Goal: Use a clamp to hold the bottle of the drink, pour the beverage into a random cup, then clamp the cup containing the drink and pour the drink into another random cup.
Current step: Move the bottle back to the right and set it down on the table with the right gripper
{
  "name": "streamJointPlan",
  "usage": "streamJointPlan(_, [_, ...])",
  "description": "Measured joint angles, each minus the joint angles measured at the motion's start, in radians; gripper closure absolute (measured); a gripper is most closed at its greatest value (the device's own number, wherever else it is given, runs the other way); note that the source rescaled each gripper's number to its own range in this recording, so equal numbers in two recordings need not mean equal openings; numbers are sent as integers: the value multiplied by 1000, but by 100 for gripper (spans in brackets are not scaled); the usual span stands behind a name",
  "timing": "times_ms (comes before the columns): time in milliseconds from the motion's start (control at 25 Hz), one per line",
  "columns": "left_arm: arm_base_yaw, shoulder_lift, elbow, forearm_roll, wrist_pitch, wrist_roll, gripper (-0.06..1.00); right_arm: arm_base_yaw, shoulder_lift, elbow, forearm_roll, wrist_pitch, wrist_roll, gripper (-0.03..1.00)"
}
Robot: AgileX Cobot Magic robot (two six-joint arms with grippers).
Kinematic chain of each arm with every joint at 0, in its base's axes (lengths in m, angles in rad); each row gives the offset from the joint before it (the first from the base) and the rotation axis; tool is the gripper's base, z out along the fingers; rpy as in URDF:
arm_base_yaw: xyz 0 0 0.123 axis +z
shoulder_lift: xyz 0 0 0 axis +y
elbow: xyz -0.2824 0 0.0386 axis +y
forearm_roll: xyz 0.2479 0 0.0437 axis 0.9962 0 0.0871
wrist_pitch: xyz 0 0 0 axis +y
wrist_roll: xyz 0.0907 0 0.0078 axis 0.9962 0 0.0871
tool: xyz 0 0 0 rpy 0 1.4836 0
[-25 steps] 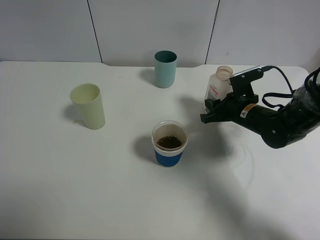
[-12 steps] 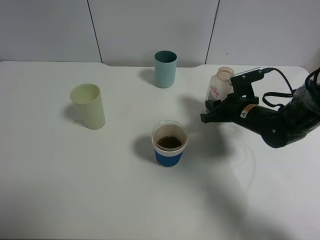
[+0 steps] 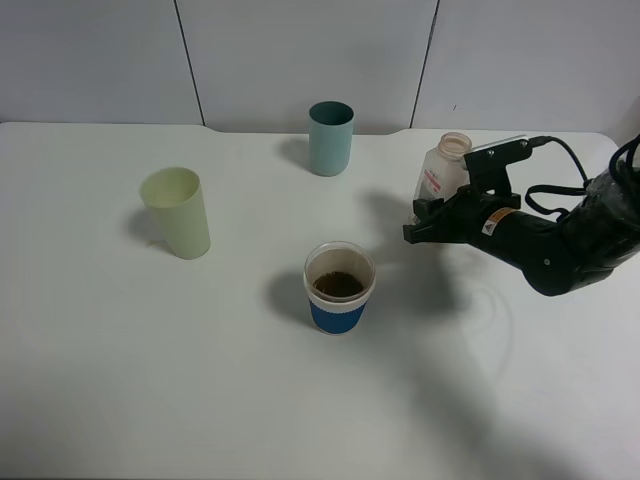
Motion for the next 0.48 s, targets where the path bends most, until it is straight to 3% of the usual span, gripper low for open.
streamJointPlan(120, [0, 0, 0, 0, 0, 0, 5, 0, 0, 0, 6, 0, 0, 86])
streamJointPlan(160, [0, 0, 0, 0, 0, 0, 5, 0, 0, 0, 7, 0, 0, 76])
streamJointPlan(200, [0, 0, 0, 0, 0, 0, 5, 0, 0, 0, 7, 0, 0, 76])
streamJointPlan(480, [0, 0, 0, 0, 0, 0, 5, 0, 0, 0, 16, -9, 2, 39])
